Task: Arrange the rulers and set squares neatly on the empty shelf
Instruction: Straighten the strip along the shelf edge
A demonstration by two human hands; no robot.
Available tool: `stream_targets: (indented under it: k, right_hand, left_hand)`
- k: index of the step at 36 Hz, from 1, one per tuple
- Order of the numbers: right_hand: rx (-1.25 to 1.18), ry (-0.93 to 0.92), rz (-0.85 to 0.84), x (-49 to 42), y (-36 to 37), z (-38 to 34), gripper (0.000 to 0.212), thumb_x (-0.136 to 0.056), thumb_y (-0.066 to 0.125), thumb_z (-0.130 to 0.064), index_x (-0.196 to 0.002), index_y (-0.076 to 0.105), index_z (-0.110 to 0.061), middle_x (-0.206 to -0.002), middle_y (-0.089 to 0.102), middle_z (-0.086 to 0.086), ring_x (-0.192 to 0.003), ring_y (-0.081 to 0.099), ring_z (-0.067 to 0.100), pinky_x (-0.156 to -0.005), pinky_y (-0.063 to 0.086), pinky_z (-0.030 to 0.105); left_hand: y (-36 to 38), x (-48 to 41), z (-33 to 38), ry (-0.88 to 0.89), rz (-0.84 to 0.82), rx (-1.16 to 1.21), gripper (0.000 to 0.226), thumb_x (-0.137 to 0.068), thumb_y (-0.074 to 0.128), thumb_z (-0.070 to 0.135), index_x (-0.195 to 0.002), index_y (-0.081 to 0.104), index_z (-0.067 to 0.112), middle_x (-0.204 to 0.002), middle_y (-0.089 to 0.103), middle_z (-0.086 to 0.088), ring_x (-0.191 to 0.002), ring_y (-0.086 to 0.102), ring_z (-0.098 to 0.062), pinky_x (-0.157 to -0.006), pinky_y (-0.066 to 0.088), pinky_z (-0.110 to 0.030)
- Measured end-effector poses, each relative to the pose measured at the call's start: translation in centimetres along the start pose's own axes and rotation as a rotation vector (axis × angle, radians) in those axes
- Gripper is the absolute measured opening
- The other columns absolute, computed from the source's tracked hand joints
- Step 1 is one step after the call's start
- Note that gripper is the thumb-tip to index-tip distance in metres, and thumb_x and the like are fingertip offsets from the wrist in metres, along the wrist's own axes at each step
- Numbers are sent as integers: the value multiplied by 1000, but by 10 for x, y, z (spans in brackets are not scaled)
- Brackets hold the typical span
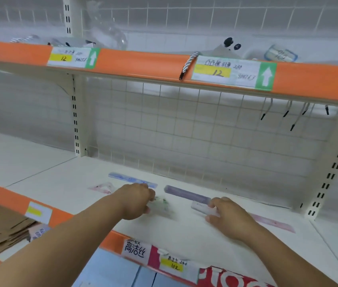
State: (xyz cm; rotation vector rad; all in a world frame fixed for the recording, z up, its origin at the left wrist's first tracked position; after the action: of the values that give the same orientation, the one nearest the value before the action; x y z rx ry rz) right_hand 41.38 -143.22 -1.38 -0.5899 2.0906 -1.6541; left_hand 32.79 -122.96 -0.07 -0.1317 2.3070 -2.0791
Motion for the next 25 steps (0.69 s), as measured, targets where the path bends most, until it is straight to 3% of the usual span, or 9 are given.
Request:
stream_targets:
  k: [7,10,25]
  right_hand:
    - [-44,112,-7,10,19,-29,36,-93,54,-42,-125,48,-26,-124,51,-3,-107,51,14,-83,40,25]
    - [-48,163,1,15,25,-38,38,-92,56,-42,-125,49,-26,-123,50,-3,-109,51,15,-90,42,27]
    - [-31,289,-63,42,37,-36,38,-89,60,-40,-123,52,-27,-118,47,-1,-106,49,16,-93,41,28]
  left_hand:
    - [6,-2,-34,113,-11,-39,35,-95,53,31,-128,52,16,-131,52,-7,-118,51,-25,-96,44,-37]
    - [11,-1,-41,165,-24,-29,37,-96,53,30,-130,50,17,-131,50,-8,-118,50,-25,-96,43,-38]
    - [26,-1,-25,268,-63,30,32,-93,55,29,-122,50,18,-125,50,-6,-114,50,-24,-92,44,-36]
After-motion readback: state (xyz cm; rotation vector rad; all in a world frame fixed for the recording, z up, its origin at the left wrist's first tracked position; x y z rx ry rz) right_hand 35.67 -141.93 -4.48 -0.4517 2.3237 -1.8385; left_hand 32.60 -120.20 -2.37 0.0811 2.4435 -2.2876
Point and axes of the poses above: each hand's wrist, its own x-axis away from the middle knuckle, its own y-axis out of the palm, z = x × y, the point moved 9 cm from there along -x, towards the middle knuckle
